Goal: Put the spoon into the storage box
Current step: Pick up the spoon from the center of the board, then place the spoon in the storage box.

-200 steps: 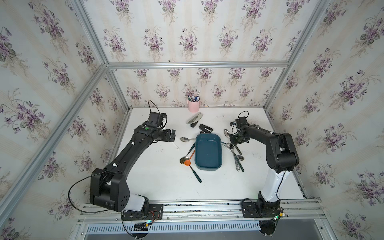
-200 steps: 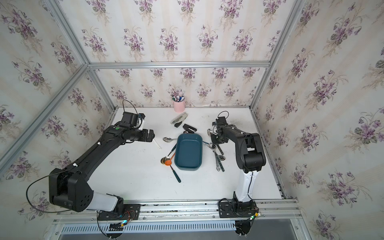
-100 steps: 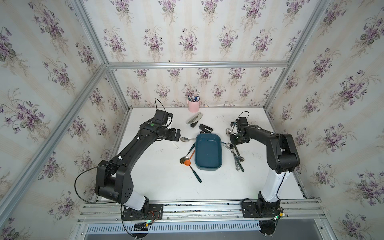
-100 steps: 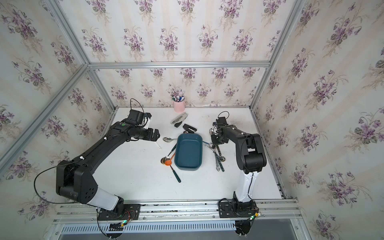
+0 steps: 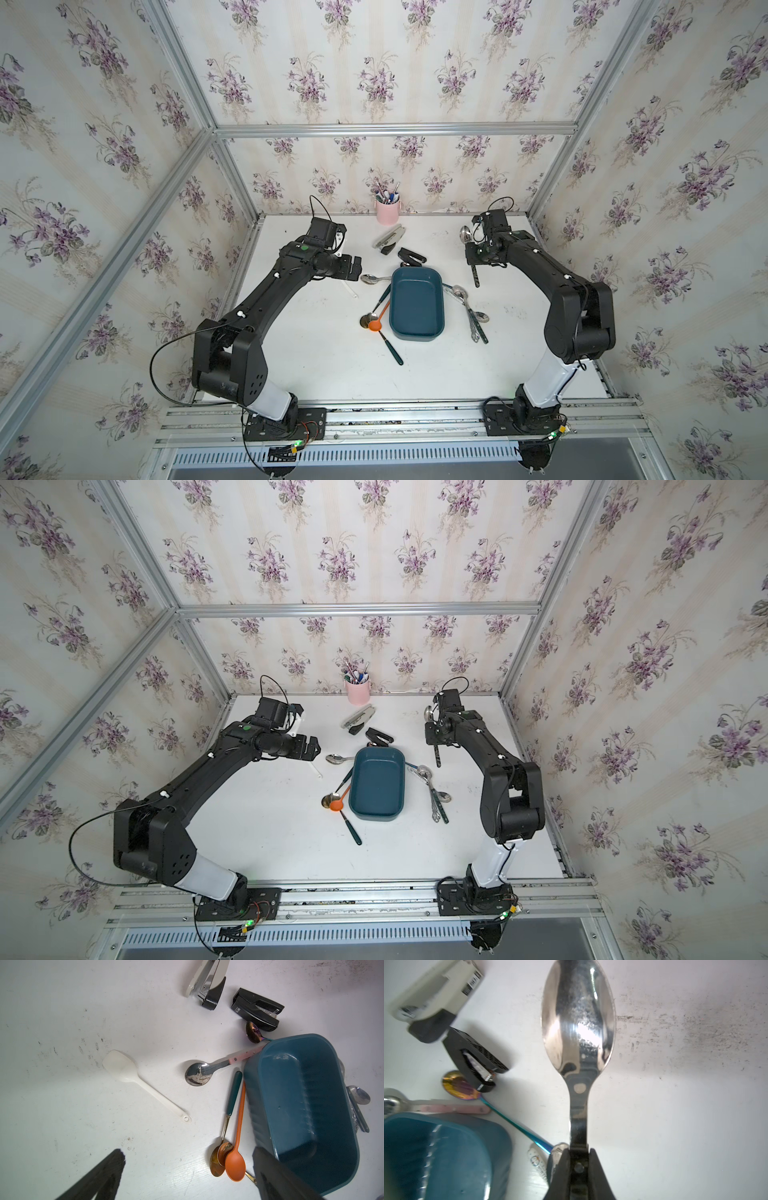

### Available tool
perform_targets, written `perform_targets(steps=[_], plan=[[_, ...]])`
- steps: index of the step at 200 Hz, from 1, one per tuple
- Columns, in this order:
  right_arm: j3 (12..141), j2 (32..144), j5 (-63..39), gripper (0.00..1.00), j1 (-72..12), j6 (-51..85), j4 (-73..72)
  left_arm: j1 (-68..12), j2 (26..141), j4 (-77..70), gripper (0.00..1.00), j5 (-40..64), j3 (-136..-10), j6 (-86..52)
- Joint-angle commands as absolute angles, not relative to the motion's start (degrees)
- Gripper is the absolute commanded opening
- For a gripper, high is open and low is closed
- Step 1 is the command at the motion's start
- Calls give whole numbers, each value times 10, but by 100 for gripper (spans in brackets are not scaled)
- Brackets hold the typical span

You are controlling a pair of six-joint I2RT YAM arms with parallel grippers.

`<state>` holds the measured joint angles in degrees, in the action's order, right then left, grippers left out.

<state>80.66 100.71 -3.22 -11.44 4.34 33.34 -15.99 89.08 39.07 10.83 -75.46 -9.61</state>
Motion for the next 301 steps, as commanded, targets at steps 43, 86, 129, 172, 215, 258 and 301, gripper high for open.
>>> perform_targets(steps=[43,86,129,172,215,258,301], plan=[[833,964,-79,12,-242,218,352,-156,886,419,100,50,-765,-94],[874,996,-53,12,-335,249,373,-145,879,423,100,62,-767,-106],[845,1022,-37,12,-380,270,371,-144,865,414,100,73,-751,-107],[791,1014,-39,12,-397,298,334,-144,864,421,100,68,-748,-107],[733,1012,-44,12,-399,303,309,-144,859,417,100,70,-746,-113],[706,1035,-48,13,-400,302,278,-145,861,418,100,72,-744,-116],[699,1066,-46,15,-400,296,262,-148,861,419,100,73,-743,-116]])
